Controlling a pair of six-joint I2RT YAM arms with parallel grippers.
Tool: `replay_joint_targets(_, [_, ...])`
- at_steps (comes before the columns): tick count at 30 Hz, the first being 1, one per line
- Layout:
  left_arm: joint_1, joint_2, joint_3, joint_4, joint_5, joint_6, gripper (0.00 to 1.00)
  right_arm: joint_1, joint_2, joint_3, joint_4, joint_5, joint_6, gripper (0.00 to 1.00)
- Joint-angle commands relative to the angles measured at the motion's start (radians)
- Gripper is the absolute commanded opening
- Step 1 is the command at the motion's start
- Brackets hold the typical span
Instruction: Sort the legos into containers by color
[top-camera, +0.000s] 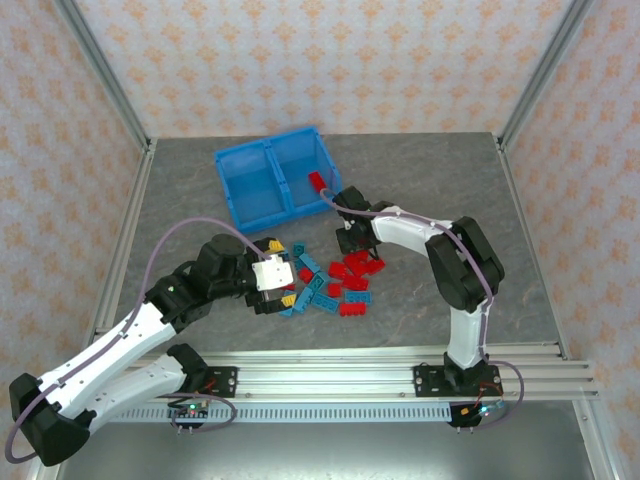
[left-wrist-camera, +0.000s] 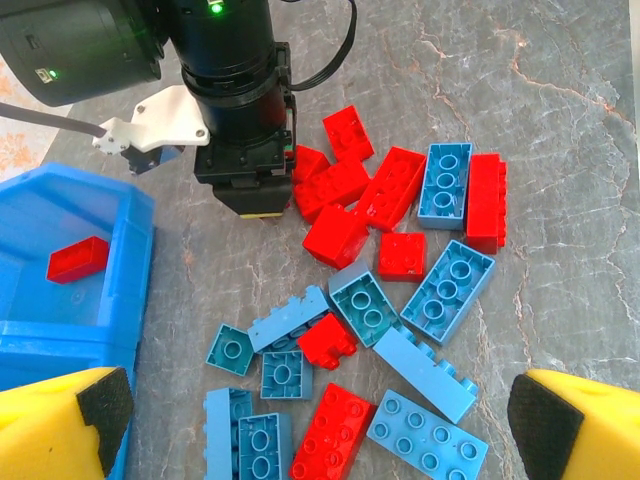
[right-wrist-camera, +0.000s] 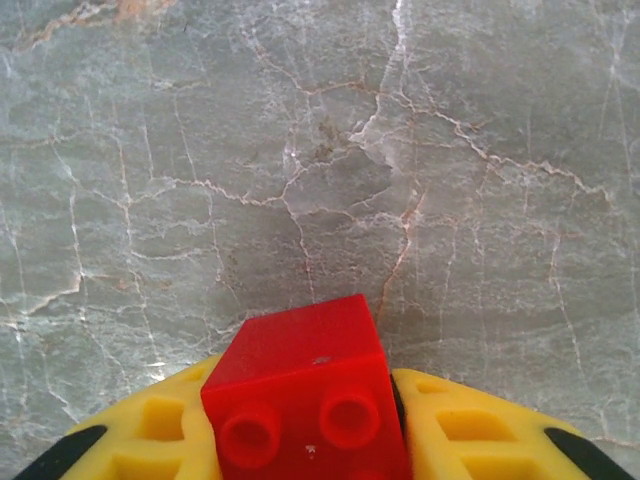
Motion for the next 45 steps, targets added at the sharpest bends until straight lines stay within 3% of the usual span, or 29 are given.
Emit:
replay_joint_targets(1, [-0.001,-0.018,0.023,-0.017,-0.007,0.016,1.0,-0.003,-0.039,0.009,0.003,0.006,0.043,0.28])
replay_joint_targets(8, [-0.001,-0.042,0.009,0.027,-0.054,-0.016,1.0,0.015,-0.221,0.033,0.129,-0.004,0.127,0.18])
replay_joint_targets(12, [-0.001,-0.085,-0.02,0.096,-0.085,-0.049,0.99,0.034,-0.196,0.143,0.187,0.017,0.111,0.17])
replay_joint_targets(19, [-0.001,-0.117,-0.023,0.132,-0.195,-0.117,0.99,0.022,0.096,0.524,0.138,0.131,0.109,0.16])
replay_joint_targets(31, [0.004,-0.088,0.013,0.116,-0.277,-0.174,0.99,-0.021,0.605,1.144,-0.061,0.136,0.12,0.2])
replay_joint_targets(33, [0.004,-0.087,0.014,0.117,-0.275,-0.177,1.0,-0.029,0.646,1.21,-0.093,0.108,0.13,0.23])
replay_joint_targets(40, [0.004,-0.072,0.018,0.122,-0.287,-0.188,1.0,-0.031,0.61,1.213,-0.115,0.084,0.136,0.53])
replay_joint_targets(45, [0.004,-0.063,0.013,0.141,-0.353,-0.212,0.99,-0.031,0.526,1.17,-0.131,0.082,0.135,0.56])
